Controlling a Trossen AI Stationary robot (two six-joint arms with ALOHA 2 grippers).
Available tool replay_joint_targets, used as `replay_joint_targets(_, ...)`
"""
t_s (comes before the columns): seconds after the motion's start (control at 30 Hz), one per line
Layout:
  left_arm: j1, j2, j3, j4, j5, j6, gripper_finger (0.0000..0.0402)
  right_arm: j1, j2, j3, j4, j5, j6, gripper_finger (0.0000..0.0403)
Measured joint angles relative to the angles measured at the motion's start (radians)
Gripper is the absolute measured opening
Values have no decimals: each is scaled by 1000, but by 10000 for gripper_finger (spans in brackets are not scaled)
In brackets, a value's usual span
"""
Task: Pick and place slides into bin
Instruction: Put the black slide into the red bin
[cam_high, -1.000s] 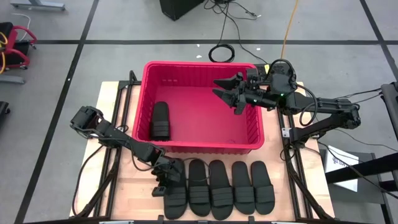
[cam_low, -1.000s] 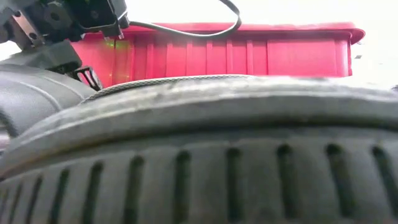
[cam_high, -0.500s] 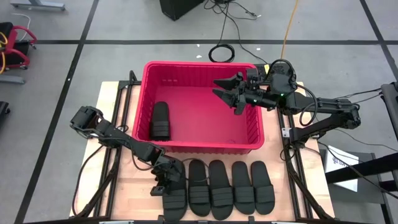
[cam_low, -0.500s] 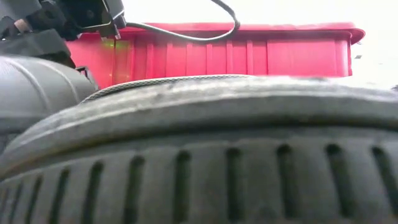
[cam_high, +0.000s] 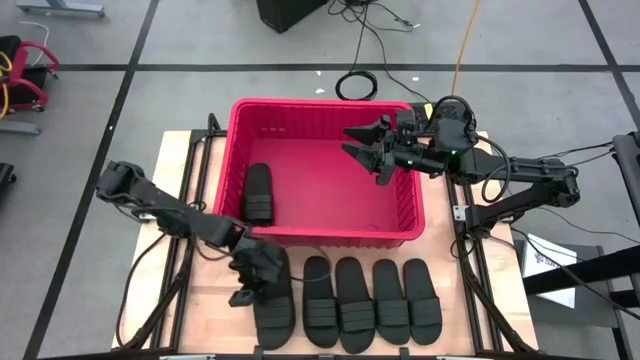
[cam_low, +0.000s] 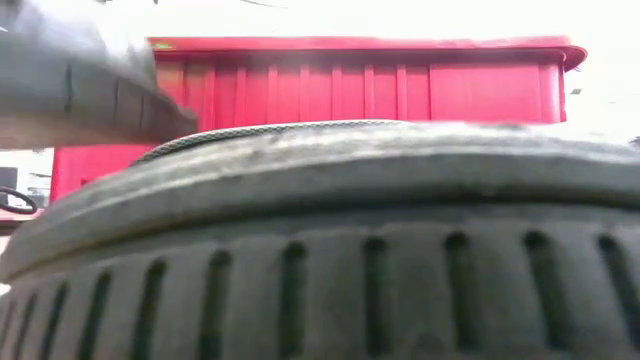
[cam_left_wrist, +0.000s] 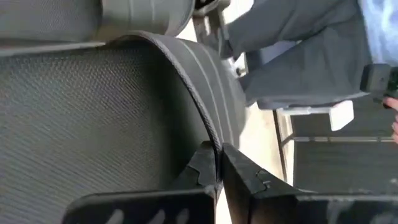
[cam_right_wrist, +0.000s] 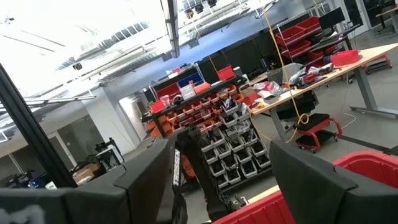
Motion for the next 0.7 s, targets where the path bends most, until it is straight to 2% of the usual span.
replay_joint_targets(0.17,4,-119,5,-7,-54,-55,3,0,0,0,0,1,-20,265)
replay_joint_targets(0.4,-3,-258,56,8,-66,-135,2,0,0,0,-4,3,-35,265)
replay_joint_targets(0.7,9,-304,217,-50,-67,-88,2,-16,0,0,-7,8,-56,265)
